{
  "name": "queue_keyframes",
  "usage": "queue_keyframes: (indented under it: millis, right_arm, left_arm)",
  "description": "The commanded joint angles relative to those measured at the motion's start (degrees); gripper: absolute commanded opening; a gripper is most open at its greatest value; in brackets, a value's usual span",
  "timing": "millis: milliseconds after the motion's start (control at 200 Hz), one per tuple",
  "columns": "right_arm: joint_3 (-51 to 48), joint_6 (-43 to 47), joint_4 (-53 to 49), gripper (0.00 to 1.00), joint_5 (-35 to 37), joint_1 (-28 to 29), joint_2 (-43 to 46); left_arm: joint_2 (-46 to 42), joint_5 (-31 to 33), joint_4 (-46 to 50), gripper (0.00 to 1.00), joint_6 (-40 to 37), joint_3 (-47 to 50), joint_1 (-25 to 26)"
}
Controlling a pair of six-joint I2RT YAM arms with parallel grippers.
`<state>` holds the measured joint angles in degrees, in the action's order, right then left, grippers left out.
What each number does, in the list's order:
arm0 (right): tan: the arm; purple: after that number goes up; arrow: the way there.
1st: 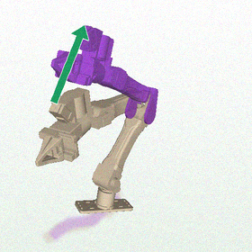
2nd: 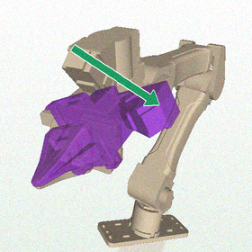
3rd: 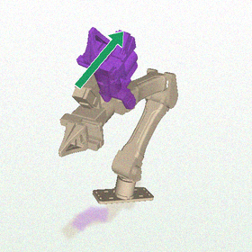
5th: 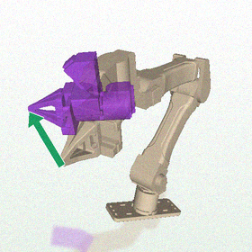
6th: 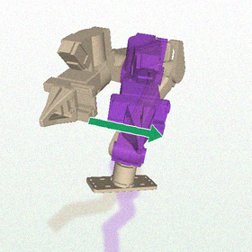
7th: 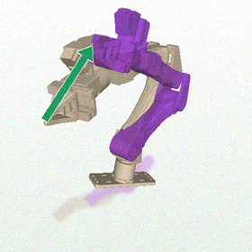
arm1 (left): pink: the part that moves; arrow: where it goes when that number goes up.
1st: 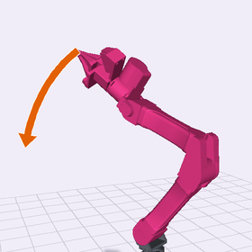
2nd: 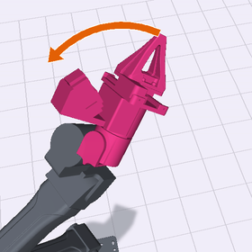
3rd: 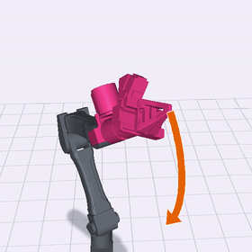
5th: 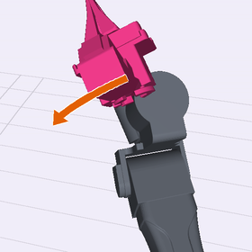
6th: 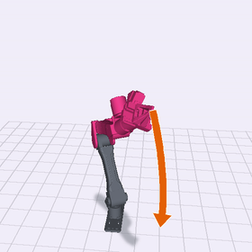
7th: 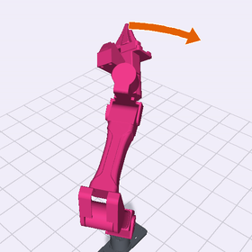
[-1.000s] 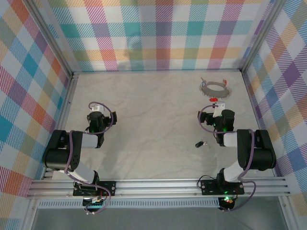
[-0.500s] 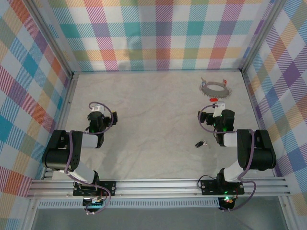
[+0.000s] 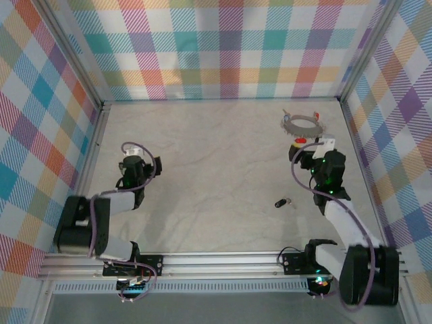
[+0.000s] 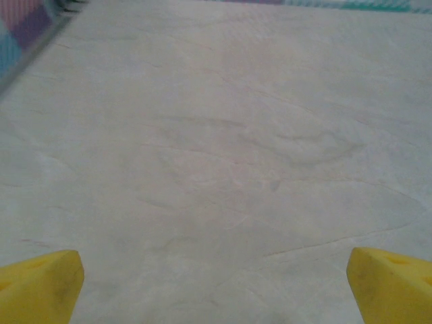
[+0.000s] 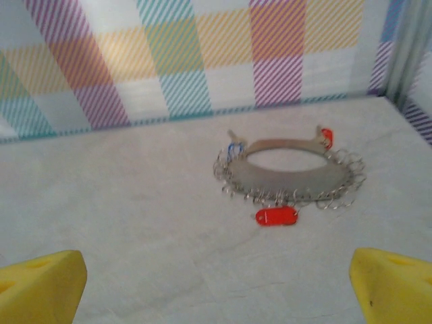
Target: Put the keys on the keyring
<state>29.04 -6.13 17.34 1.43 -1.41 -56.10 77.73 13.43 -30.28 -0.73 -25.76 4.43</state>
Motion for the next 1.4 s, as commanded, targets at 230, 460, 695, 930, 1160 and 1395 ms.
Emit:
queue_keyframes:
  millis: [230,460,695,930,1160,1395]
  right_arm:
    - [21.8,-18.2,-41.3,1.00,4.8,-1.3,-11.5]
    - [42.7,-16.4,-48.2,0.96,3.4,-1.7,-36.1]
    - [59.0,-15.2,-52.5,0.64,-1.1,-5.1,-53.8]
    - [69.8,-13.0,-55.2,0.48,-2.5,-6.3,-65.6]
    - [75.6,-13.7,-56.0,0.42,-3.8,-6.2,-71.0]
    - [70.9,-18.6,-49.3,0.53,-8.1,-4.7,-70.2]
  left_arm:
    - [-19.4,5.6,38.7,1.00,4.8,-21.5,0.1]
    - [-8.0,2.8,53.3,1.00,11.8,-34.8,-0.2]
    - [0.5,-15.3,59.1,1.00,14.4,-39.6,-0.3]
    - [-0.6,-16.6,61.0,1.00,16.7,-37.1,2.2]
    - [-7.1,-9.6,61.9,1.00,16.0,-30.7,2.3]
    - [-7.9,-6.5,61.4,1.00,16.1,-28.8,2.3]
